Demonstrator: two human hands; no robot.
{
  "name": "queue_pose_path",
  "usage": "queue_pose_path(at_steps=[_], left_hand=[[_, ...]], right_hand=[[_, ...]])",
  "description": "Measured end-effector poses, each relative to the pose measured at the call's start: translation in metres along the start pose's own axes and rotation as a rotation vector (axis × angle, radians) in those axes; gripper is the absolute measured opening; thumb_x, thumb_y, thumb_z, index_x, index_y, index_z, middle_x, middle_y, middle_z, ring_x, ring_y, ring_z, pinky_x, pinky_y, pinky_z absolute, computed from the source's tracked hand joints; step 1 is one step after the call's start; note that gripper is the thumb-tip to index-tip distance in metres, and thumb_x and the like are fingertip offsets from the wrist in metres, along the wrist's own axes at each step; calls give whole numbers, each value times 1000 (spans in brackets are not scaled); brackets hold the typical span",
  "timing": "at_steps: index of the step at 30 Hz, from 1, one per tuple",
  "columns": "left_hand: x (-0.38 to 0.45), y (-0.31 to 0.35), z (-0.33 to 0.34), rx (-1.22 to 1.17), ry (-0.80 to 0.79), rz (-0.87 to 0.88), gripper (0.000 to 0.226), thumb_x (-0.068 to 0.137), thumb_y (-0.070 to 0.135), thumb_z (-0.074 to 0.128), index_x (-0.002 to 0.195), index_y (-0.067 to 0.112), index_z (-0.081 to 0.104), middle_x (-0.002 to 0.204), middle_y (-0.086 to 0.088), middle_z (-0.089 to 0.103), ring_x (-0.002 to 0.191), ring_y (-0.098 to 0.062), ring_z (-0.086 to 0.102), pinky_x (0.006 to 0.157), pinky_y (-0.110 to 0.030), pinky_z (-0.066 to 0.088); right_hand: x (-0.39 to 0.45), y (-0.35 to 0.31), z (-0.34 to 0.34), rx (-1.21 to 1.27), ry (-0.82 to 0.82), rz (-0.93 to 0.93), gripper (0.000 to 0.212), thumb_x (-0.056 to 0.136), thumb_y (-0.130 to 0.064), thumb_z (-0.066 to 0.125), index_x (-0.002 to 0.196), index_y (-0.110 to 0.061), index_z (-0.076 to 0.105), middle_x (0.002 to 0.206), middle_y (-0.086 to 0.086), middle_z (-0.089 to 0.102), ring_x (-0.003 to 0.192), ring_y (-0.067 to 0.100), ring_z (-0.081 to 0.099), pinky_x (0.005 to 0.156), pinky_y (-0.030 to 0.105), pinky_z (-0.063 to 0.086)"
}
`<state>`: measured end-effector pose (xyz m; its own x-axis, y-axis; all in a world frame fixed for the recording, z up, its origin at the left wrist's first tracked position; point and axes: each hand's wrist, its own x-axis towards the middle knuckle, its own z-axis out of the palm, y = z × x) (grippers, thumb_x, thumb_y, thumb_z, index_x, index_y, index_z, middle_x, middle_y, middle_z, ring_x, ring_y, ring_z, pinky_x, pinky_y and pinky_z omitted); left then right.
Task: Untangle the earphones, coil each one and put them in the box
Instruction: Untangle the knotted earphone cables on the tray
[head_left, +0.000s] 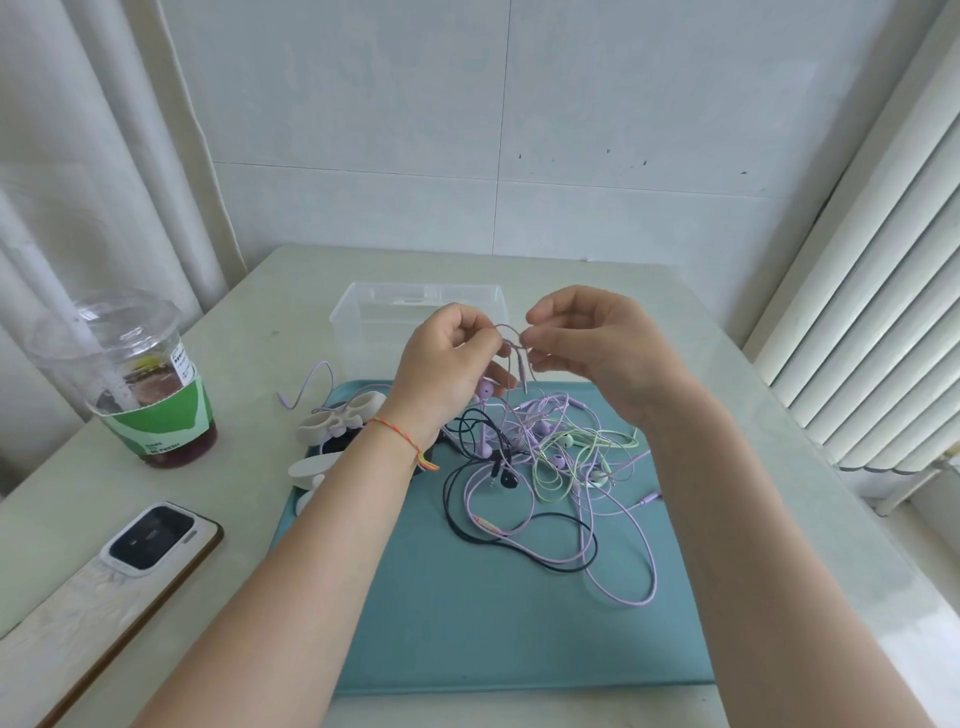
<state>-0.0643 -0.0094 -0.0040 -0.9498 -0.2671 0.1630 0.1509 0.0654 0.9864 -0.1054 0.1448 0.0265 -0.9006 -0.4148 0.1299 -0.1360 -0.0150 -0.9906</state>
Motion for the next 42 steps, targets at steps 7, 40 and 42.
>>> queue_pose_path(at_steps=[7,40,42], left_hand=[[-1,0,-1,17,-69,-42,11,85,-2,53,77,4,56,70,-10,68,58,-32,66,50,-33,52],[5,3,-10,-292,-6,-98,32,87,-9,48,69,8,68,65,-3,66,59,-17,60,60,-34,52],[4,6,-12,-592,-66,-250,29,91,-5,42,75,8,62,65,-3,64,57,-17,59,56,-31,50]], right_hand=[[0,1,6,-308,168,-170,26,80,8,58,92,-14,66,71,1,64,62,15,59,70,35,52],[4,7,16,-65,152,-39,17,90,7,50,88,-9,56,73,8,63,53,18,58,51,25,46],[5,6,15,-27,130,-23,17,92,7,48,87,-8,54,73,9,62,52,19,58,51,25,47]])
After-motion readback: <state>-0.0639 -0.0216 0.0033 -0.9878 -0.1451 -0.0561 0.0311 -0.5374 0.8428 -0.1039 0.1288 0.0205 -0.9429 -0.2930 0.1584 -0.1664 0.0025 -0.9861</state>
